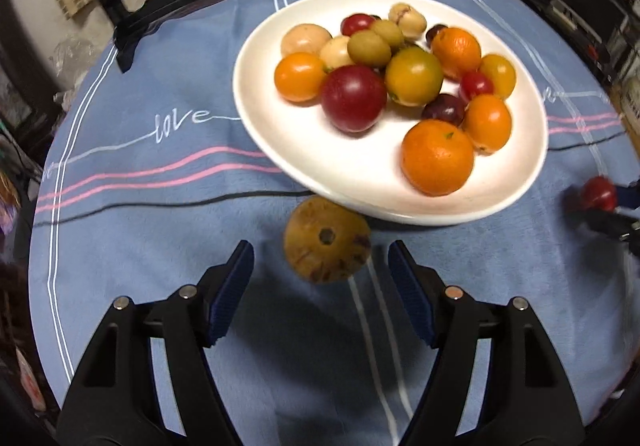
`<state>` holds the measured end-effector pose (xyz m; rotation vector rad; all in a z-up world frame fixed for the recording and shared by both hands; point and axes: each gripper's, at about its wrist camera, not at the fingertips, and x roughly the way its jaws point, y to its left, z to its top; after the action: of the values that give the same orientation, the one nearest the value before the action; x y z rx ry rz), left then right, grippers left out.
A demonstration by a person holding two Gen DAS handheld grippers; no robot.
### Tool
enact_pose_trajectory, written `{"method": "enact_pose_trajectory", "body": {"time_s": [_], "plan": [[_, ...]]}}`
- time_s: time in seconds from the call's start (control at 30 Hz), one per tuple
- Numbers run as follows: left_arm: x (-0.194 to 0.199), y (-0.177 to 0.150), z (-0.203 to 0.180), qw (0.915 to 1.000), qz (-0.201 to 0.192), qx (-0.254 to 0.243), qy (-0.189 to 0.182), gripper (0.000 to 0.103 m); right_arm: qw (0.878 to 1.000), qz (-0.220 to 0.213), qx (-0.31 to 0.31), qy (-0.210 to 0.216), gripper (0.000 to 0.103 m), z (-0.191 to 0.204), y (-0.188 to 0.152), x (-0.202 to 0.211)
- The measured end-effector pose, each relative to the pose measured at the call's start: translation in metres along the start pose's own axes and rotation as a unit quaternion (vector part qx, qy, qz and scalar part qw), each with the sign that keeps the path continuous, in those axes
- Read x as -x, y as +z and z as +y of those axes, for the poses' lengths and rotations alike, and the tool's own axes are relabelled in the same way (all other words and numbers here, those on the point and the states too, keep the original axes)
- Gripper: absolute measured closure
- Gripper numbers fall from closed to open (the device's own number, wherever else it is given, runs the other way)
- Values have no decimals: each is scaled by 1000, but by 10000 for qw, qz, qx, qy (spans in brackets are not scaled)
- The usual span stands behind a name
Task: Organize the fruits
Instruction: 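Grasp a red plum with the right gripper while the left grasps a speckled tan fruit, then carry the speckled tan fruit and the red plum over the white plate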
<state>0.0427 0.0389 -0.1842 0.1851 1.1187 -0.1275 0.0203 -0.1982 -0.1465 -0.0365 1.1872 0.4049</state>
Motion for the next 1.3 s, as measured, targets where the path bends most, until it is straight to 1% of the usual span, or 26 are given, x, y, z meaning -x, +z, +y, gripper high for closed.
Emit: {"method": "enact_pose_trajectory", "body": {"time_s": [0.07, 0.1, 0.13, 0.17, 0.2, 0.33, 0.47, 0.63, 0.77, 0.87, 1.1, 1.3], "plan": [[-5, 2, -1, 10000, -2, -49, -15, 32, 10000, 8, 18, -12, 65, 3, 2, -1], [-7, 3, 0, 10000, 1, -42, -45, 35, 10000, 16, 16, -6, 65, 4, -1, 0], [-11, 4, 2, 10000, 58, -3, -72, 42, 10000, 37, 5, -5, 65, 6, -1, -2], [-12, 5, 4, 9998, 110, 14, -160, 56, 10000, 45, 2, -2, 65, 5, -1, -3], [-11, 5, 5, 9997, 105, 38, -234, 58, 10000, 55, 3, 14, 65, 5, -1, -3], [-2, 1, 7, 9998, 2, 27, -204, 59, 9999, 76, 45, 60, 65, 10, -1, -4], [15, -4, 8, 9999, -92, 81, -101, 59, 9998, 47, 96, 157, 65, 15, -3, -1], [45, -10, 7, 9995, -286, 126, -81, 59, 9995, -7, 188, 273, 64, 23, -6, 5], [73, -4, 6, 9983, -544, 195, -82, 59, 9988, -156, 291, 361, 64, 31, -3, 16], [93, 7, -2, 9971, -740, 181, -62, 59, 9976, -401, 390, 410, 64, 38, 8, 33], [120, 38, -18, 9944, -1053, 97, -1, 59, 9895, -1202, 651, 480, 64, 57, 47, 85], [128, 55, -24, 9930, -1182, 79, 32, 59, 9839, -1539, 742, 528, 64, 64, 71, 105]]}}
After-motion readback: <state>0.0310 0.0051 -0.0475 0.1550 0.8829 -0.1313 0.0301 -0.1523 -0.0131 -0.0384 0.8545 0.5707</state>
